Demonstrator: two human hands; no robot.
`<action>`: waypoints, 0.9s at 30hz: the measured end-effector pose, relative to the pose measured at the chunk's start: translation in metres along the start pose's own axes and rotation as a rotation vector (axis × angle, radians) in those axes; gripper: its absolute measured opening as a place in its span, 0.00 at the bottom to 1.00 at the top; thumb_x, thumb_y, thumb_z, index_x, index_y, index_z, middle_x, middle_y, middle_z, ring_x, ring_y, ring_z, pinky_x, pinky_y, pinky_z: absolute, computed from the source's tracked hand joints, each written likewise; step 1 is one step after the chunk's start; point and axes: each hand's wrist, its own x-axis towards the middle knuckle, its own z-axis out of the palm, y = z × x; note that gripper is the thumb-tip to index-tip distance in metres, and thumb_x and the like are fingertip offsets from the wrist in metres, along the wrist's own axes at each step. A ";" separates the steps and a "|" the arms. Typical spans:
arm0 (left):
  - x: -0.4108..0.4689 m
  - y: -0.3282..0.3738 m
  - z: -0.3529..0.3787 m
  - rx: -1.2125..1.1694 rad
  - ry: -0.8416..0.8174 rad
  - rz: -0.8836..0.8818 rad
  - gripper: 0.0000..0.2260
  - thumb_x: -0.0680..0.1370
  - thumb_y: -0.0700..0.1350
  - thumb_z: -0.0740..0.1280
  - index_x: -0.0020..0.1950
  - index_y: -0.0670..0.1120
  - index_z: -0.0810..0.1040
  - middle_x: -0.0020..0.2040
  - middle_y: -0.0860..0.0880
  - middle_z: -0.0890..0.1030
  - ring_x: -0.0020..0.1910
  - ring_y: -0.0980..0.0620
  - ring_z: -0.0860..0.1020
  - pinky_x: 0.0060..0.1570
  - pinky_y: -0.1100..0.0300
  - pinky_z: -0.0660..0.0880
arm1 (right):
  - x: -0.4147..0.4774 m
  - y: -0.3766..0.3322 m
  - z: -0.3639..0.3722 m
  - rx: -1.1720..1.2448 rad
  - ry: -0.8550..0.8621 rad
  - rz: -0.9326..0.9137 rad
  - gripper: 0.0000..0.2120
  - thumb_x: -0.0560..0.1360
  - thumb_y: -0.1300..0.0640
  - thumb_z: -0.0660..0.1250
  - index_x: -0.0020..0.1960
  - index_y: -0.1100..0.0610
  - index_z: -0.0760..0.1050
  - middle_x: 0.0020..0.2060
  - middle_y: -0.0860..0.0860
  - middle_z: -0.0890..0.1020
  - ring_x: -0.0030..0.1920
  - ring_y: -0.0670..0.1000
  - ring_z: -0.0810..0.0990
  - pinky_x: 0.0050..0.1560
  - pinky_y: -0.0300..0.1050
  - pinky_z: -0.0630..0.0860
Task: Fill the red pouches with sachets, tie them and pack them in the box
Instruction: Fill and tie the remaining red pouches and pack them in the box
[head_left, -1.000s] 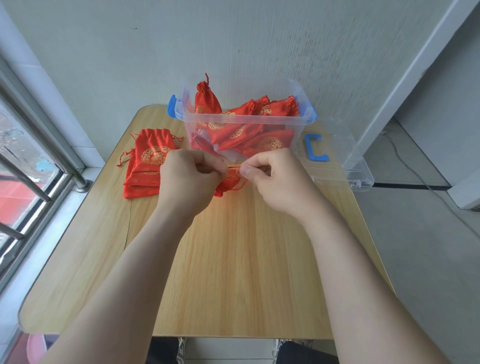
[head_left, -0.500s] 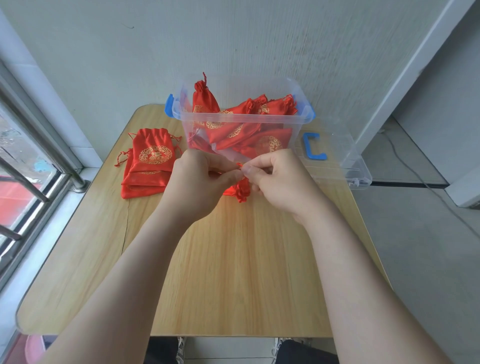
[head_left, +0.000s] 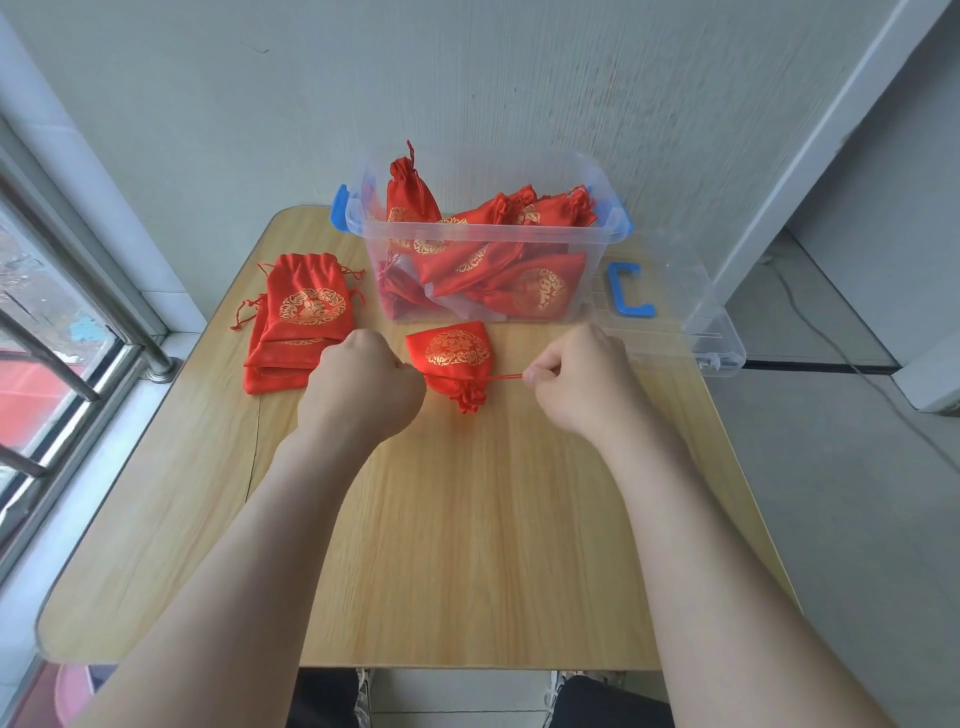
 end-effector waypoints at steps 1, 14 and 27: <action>-0.001 0.001 -0.001 0.042 -0.014 -0.033 0.19 0.62 0.48 0.57 0.41 0.40 0.82 0.38 0.43 0.85 0.37 0.38 0.84 0.41 0.42 0.86 | 0.000 0.002 0.001 -0.025 -0.014 0.023 0.07 0.80 0.59 0.71 0.46 0.54 0.87 0.50 0.52 0.86 0.46 0.52 0.80 0.46 0.40 0.74; 0.002 -0.003 0.007 0.321 0.026 -0.035 0.09 0.76 0.43 0.67 0.54 0.44 0.80 0.51 0.44 0.80 0.50 0.39 0.78 0.45 0.49 0.77 | -0.011 -0.014 0.000 -0.374 -0.077 0.069 0.14 0.78 0.59 0.70 0.63 0.53 0.81 0.64 0.55 0.78 0.68 0.62 0.72 0.68 0.56 0.73; 0.008 -0.006 0.021 0.285 -0.099 0.327 0.06 0.79 0.53 0.75 0.44 0.61 0.80 0.51 0.55 0.83 0.55 0.47 0.81 0.59 0.42 0.78 | -0.014 -0.018 0.017 -0.244 -0.131 -0.274 0.07 0.80 0.56 0.72 0.53 0.45 0.84 0.51 0.45 0.84 0.60 0.55 0.80 0.64 0.57 0.75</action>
